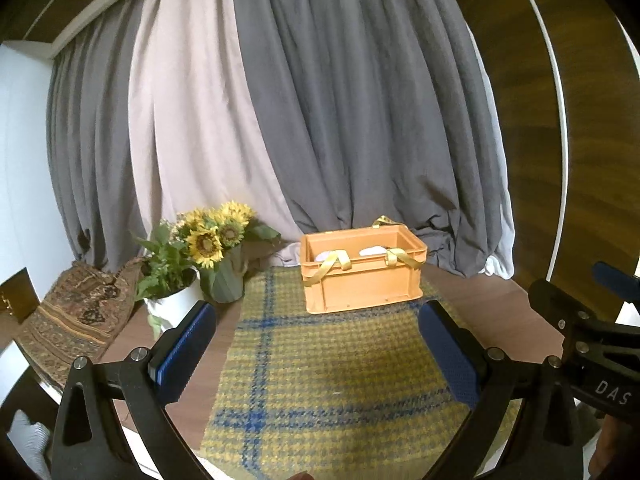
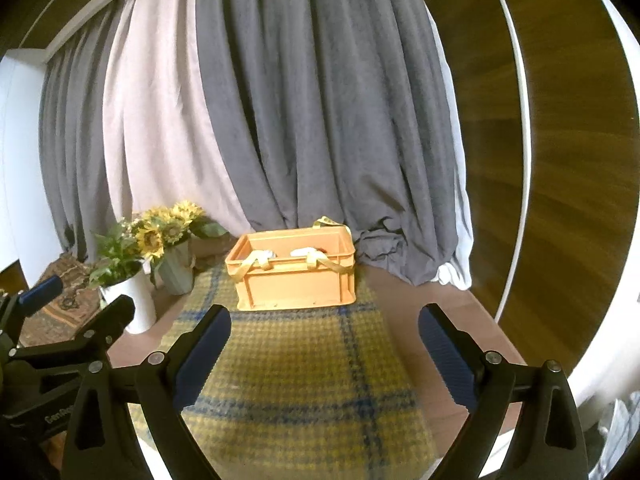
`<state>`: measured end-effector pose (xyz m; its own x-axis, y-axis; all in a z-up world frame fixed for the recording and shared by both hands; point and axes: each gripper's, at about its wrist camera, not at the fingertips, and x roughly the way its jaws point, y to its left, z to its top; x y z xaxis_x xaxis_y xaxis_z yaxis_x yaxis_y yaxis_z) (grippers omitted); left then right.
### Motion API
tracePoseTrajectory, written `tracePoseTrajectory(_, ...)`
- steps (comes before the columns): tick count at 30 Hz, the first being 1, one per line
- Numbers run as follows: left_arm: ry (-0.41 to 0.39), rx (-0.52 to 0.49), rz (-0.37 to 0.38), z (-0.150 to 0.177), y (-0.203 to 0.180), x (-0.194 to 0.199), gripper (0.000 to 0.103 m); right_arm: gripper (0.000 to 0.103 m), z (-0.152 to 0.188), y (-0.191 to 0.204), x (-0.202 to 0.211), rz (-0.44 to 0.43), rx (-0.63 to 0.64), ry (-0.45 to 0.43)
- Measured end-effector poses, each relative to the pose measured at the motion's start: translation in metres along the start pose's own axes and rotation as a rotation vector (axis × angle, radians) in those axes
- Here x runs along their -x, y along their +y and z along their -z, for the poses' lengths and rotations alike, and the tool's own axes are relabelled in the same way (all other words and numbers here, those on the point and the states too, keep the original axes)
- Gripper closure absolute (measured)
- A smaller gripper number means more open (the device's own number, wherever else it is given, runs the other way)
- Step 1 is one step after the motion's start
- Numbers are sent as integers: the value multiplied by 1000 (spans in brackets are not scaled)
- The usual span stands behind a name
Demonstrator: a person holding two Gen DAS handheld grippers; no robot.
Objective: Organize soft objects
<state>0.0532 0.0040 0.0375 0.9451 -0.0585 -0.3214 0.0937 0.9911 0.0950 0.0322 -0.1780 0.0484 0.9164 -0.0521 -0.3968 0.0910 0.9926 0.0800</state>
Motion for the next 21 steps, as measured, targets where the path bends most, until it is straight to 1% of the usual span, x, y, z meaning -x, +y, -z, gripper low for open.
tracePoseTrajectory(4, -12, 9, -5, 2, 0, 15, 0, 7, 3, -3, 17, 0, -2, -11)
tracePoseTrajectory(8, -26, 5, -13, 2, -3, 25, 0, 7, 5, -6, 26, 5, -6, -21)
tracePoseTrajectory(21, -63, 11, -41, -2, -6, 46, 0, 7, 5, -11, 40, 8, -10, -48)
